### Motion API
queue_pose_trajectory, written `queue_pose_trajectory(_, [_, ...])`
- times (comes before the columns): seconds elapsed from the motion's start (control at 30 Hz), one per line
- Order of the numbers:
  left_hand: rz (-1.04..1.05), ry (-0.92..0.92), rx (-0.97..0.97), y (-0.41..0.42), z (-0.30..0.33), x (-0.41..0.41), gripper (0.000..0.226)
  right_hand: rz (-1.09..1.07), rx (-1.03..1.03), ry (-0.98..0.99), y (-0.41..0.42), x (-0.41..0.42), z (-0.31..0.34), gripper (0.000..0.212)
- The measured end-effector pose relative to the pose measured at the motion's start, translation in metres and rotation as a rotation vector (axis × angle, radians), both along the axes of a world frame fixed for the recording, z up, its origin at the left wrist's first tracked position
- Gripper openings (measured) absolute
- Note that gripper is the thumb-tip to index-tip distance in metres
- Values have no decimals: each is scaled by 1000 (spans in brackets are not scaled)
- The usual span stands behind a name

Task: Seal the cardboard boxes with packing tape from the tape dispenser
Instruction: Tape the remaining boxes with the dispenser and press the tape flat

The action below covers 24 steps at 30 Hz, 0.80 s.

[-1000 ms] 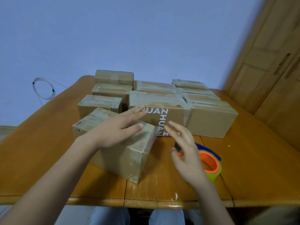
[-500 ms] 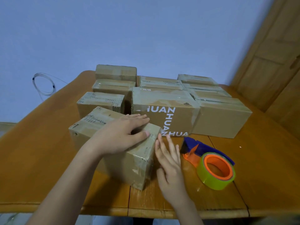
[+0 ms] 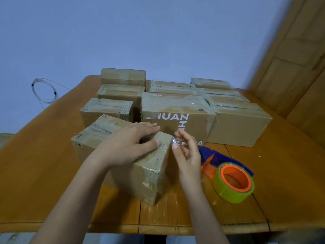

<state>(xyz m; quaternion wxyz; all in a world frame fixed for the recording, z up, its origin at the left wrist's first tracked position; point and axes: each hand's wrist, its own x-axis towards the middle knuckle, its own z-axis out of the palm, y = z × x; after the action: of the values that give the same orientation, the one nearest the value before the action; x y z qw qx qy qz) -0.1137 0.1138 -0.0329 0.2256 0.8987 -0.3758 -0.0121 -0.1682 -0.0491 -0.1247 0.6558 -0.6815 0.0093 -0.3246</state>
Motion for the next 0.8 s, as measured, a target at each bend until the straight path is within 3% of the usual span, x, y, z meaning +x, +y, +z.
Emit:
queue_pose_trajectory(0.13, [1, 8, 7, 0, 1, 0, 71, 33, 63, -8, 2, 5, 3, 12])
queue_pose_trajectory(0.3, [7, 5, 12, -1, 2, -1, 66, -10, 115, -7, -1, 4, 10, 21])
queue_pose_trajectory(0.37, [12, -8, 13, -2, 2, -2, 65, -72, 72, -5, 0, 3, 11, 24])
queue_pose_trajectory(0.47, [27, -1, -6, -2, 1, -2, 45, -210, -35, -15, 7, 3, 7, 20])
queue_pose_trajectory(0.63, [48, -1, -21, -3, 1, -3, 44, -407, -230, -92, 22, -3, 9, 12])
queue_pose_trajectory(0.8, [53, -11, 4, -6, 2, -4, 44, -201, -243, -3, 30, -23, 1, 34])
